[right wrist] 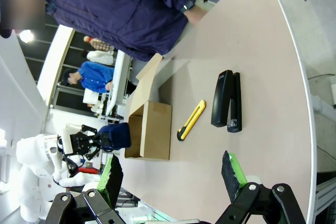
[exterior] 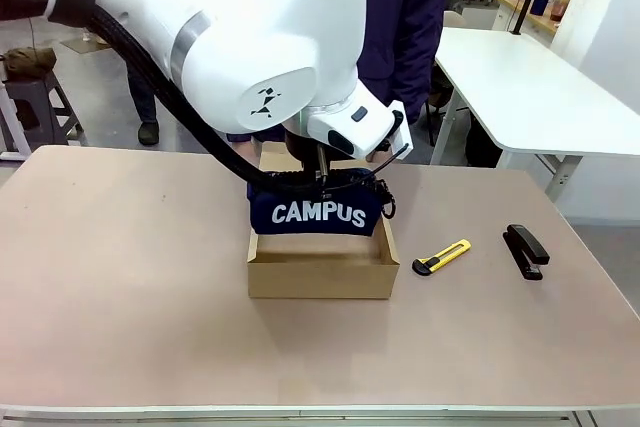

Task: Pack the item into the box.
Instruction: Pick up the item indicated by the person and place it inside the Mailer Box.

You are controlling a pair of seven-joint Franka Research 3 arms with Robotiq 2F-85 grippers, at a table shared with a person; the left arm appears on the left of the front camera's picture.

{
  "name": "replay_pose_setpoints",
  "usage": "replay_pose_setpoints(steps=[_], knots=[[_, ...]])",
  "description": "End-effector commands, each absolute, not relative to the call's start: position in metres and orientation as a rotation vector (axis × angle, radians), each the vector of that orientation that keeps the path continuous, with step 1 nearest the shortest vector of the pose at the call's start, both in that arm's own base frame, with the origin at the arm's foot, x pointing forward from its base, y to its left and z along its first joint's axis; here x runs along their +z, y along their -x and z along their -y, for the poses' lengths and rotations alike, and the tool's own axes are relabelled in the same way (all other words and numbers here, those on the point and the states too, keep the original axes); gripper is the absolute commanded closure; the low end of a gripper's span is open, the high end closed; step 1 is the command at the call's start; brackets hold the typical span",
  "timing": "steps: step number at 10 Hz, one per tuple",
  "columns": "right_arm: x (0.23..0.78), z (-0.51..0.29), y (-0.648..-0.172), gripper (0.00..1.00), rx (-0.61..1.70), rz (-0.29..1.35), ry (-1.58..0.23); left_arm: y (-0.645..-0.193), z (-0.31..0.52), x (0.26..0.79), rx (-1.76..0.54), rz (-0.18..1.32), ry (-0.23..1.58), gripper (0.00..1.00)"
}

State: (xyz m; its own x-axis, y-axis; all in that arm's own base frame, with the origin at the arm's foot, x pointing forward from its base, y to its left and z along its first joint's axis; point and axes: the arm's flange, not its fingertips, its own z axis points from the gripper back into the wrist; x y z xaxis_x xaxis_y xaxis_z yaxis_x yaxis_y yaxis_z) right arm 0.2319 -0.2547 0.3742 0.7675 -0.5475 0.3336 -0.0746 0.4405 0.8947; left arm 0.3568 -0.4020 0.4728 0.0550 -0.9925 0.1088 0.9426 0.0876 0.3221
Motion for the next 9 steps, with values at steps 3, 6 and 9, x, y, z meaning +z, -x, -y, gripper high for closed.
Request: replay_pose_setpoints(steps=[3, 6, 9], knots=[[0.375, 0.255, -0.235, 0.0, -0.308, 0.695, -1.099, -0.377, 0.405, 0.443, -1.443, 0.278, -0.096, 1.0], [0.375, 0.255, -0.235, 0.0, -0.308, 0.695, -1.099, -0.386, 0.409, 0.431, -1.437, 0.24, -0.041, 1.0], [0.375, 0.255, -0.235, 0.0, -0.308, 0.695, -1.099, -0.396, 0.413, 0.412, -1.428, 0.179, -0.05, 1.0]])
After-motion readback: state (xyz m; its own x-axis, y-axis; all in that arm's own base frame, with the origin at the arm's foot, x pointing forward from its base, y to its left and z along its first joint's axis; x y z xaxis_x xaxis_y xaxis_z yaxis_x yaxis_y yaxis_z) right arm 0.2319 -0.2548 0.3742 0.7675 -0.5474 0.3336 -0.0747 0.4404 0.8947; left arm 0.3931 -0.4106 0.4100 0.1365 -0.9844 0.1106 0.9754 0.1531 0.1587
